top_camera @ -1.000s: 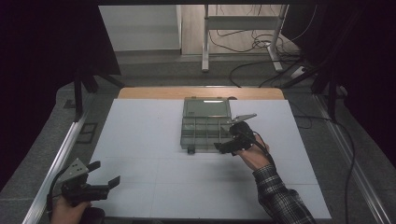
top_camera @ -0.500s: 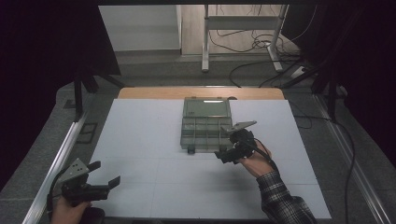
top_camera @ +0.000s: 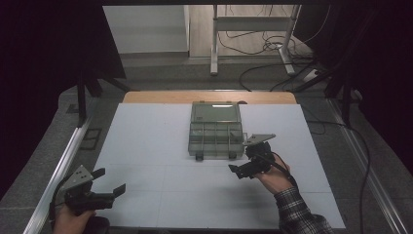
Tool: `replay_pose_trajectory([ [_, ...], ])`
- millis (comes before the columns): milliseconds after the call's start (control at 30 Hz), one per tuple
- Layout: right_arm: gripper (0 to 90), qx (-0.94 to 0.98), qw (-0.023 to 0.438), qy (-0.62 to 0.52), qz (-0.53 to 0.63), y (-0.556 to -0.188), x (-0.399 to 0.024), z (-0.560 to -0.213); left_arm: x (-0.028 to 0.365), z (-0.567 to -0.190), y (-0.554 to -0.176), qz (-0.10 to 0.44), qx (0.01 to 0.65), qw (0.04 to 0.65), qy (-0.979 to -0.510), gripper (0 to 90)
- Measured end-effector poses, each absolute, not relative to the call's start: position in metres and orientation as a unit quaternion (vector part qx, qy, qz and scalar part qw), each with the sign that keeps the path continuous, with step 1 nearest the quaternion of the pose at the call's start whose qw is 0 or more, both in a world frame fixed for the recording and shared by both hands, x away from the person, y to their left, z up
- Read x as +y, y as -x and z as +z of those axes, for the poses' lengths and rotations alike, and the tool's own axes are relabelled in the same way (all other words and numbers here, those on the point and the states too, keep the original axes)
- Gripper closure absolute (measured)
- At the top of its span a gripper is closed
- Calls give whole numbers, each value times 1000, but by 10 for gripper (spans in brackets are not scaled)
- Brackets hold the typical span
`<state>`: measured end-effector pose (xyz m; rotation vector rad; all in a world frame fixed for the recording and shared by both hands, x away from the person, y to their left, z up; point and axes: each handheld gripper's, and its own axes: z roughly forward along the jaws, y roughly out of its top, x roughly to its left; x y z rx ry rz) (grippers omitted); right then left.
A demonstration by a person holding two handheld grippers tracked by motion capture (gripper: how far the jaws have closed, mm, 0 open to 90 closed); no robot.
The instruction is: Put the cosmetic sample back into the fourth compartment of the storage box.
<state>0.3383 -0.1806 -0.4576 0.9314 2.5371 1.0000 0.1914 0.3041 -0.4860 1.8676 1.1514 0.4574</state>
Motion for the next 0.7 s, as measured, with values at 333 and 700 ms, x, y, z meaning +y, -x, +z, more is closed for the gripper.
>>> replay_pose_trajectory([
  [333,2,865,129,-327,359,-321,-197,-454,304,-486,-191,184,462,435,-750,18],
  [700,4,843,146,-348,382,-300,-221,-453,304,-486,-191,183,464,436,-750,18],
])
